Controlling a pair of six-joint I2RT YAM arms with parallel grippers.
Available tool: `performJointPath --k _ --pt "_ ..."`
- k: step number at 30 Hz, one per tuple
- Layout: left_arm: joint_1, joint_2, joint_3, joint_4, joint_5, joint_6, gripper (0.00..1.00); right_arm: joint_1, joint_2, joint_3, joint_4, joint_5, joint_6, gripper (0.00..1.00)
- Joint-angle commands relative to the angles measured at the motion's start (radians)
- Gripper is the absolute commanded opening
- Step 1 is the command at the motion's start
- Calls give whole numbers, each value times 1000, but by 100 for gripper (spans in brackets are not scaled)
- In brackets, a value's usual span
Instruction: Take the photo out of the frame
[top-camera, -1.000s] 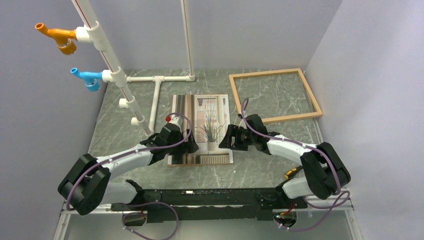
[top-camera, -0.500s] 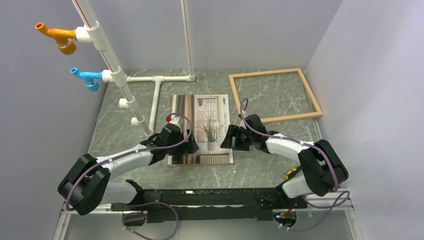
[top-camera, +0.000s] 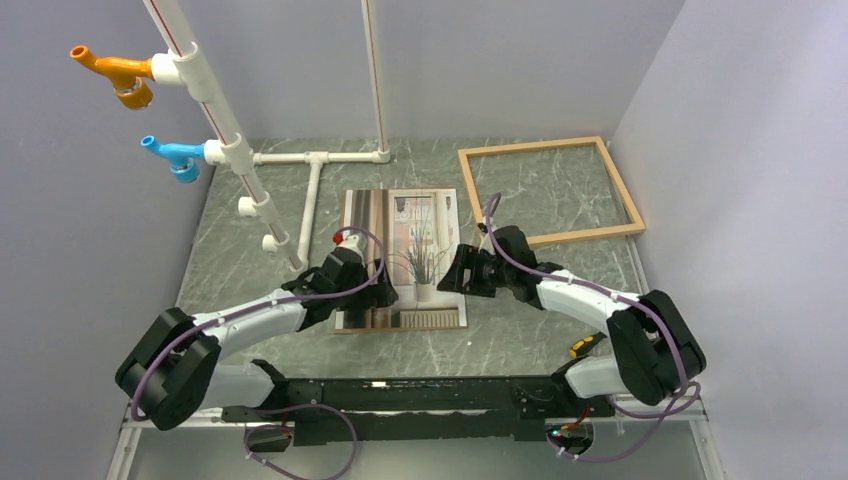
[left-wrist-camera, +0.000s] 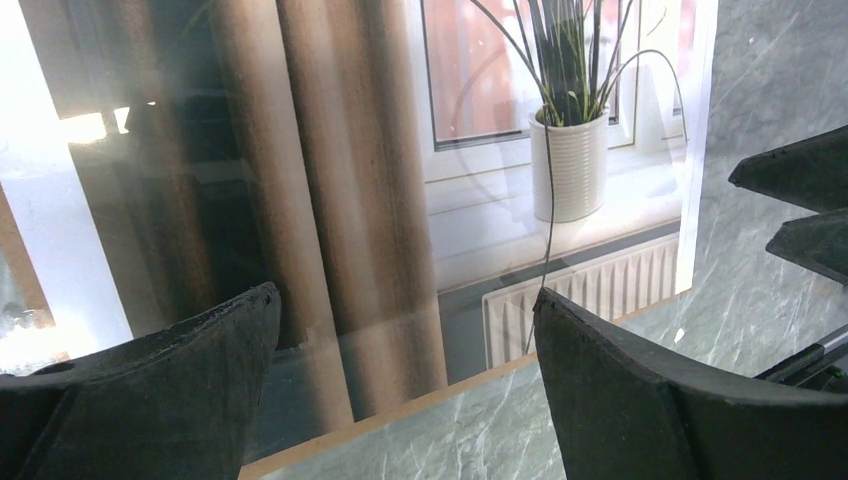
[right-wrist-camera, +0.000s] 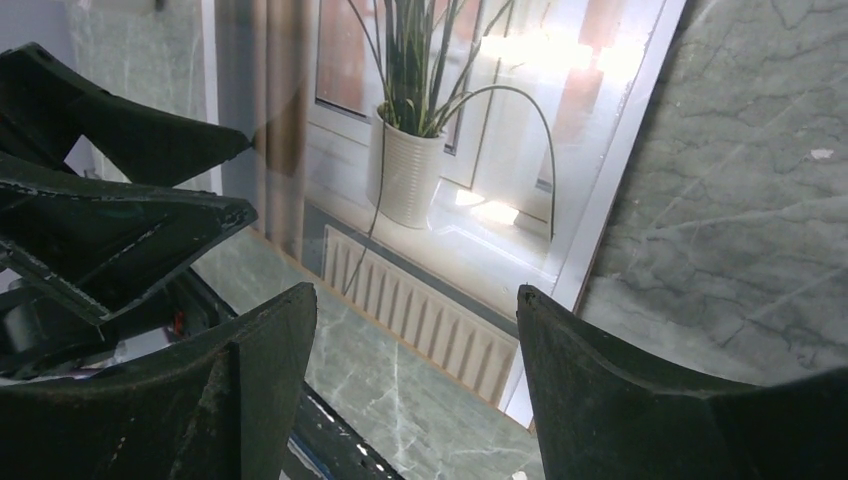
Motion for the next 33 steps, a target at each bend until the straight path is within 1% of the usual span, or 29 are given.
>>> performJointPath --k 1,4,9,14,19,23,27,33 --pt "-31 -14 18 -62 9 16 99 1 -40 23 -62 86 -40 75" --pt "-57 -48 55 -89 9 54 99 2 -53 17 -126 161 -85 76" --pt "-94 -90 144 -161 -43 72 99 -3 -53 1 -94 146 -94 76" --pt "-119 -79 207 -186 -38 84 99 -39 13 20 -23 78 -83 74" --pt "-134 -39 228 -182 -38 86 99 -93 96 16 134 -39 -55 73" --pt "-141 -10 214 -169 -61 63 99 -133 156 14 227 -128 -34 68" --pt "-141 24 204 -190 -126 36 99 -147 178 11 271 -168 -27 65" --pt "-140 82 178 -181 -149 -4 99 -147 173 -14 326 -213 -15 62"
